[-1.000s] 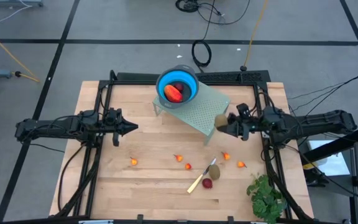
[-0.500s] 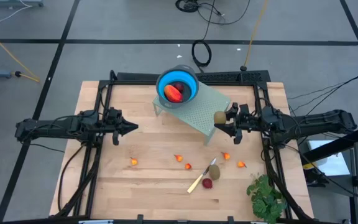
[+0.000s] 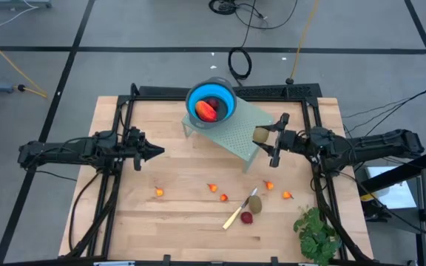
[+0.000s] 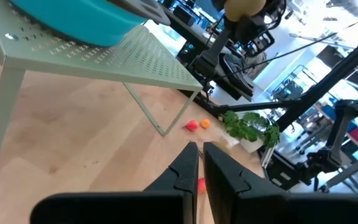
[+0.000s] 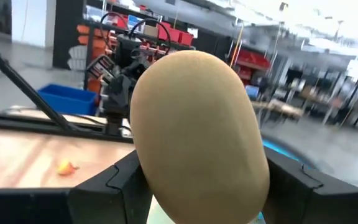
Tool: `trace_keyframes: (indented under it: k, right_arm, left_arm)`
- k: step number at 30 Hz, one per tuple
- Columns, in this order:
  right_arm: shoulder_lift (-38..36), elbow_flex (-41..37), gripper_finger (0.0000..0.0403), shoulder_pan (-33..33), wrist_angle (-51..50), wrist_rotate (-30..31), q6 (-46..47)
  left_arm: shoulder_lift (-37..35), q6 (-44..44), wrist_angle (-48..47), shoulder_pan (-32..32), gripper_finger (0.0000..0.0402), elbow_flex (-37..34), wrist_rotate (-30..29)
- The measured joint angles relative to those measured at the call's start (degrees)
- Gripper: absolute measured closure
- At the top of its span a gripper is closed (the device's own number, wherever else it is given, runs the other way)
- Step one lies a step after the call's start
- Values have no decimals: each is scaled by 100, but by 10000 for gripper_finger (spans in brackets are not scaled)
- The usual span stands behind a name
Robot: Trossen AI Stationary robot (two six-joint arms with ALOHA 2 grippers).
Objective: Pick & Place Fruit
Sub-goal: Put the kiwi into the blue strainer bowl on the shelf
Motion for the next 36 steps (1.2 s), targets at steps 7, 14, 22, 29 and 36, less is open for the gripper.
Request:
trace_keyframes:
  k: [7, 14, 22, 29, 36]
  right_arm:
    - [113, 0, 184, 0, 321, -1, -1333]
    - [122, 0, 183, 0, 435, -4, -1772]
    - [122, 0, 182, 0, 411, -8, -1776]
    - [122, 0, 185, 0, 182, -8, -1768]
    - [168, 0, 182, 0, -24, -8, -1173]
  left_arm:
    - [0, -254, -1, 0, 378, 0, -2]
    - [4, -715, -1, 0, 378, 0, -50]
    - [5, -1040, -2, 0, 378, 0, -58]
    - [11, -1574, -4, 0, 378, 0, -149]
    - [11, -1736, -2, 0, 377, 0, -710]
